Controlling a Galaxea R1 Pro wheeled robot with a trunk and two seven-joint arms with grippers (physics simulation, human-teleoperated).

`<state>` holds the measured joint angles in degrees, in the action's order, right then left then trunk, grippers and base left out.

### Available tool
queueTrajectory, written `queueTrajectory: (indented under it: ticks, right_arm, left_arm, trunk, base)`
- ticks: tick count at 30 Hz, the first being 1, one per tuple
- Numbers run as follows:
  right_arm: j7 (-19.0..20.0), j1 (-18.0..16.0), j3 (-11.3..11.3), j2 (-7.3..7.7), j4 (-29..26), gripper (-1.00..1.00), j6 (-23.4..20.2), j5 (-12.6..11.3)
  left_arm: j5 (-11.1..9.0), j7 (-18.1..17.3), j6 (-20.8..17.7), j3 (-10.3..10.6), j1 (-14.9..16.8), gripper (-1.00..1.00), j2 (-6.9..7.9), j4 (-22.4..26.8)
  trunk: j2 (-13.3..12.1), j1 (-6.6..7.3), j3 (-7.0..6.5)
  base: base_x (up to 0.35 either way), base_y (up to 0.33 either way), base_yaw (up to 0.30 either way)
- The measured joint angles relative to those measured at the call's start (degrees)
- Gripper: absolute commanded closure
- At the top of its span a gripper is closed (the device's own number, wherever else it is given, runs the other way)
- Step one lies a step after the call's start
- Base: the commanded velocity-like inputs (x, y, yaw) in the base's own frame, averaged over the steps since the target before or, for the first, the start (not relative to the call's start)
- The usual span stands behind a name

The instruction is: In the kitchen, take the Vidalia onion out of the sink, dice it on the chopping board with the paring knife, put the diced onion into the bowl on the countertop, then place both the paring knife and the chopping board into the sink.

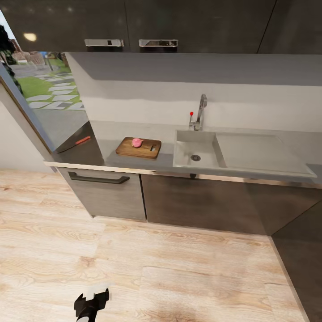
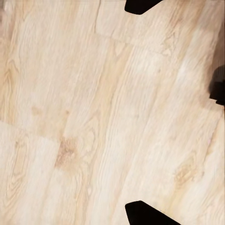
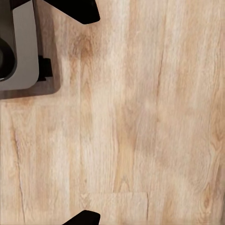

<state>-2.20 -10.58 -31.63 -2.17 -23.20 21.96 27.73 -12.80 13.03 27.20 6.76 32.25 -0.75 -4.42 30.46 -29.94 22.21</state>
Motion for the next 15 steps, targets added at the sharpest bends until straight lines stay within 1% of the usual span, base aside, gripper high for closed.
queueTrajectory:
  ticks: [3, 5, 15]
  right_arm:
    - [0.0, 0.0, -0.1, 0.01, -0.1, -1.0, 0.2, 0.0]
    - [0.0, 0.0, 0.0, 0.0, -0.1, -1.0, 0.4, -0.1]
    - [-0.2, 0.0, 0.0, -0.25, 0.1, -1.0, 0.4, -0.1]
  left_arm:
    - [0.0, 0.0, 0.1, 0.0, 0.0, -1.0, 0.85, 0.0]
    - [0.1, 0.0, 0.2, 0.0, 0.0, -1.0, 1.13, 0.0]
    - [0.1, -0.8, 0.0, 0.0, 0.0, -1.0, 1.53, 0.0]
  trunk:
    - [0.0, 0.0, 0.0]
    - [0.0, 0.0, 0.0]
    - [0.0, 0.0, 0.0]
  base:
    - [0.0, 0.0, 0.0]
    - [0.0, 0.0, 0.0]
    - [0.0, 0.0, 0.0]
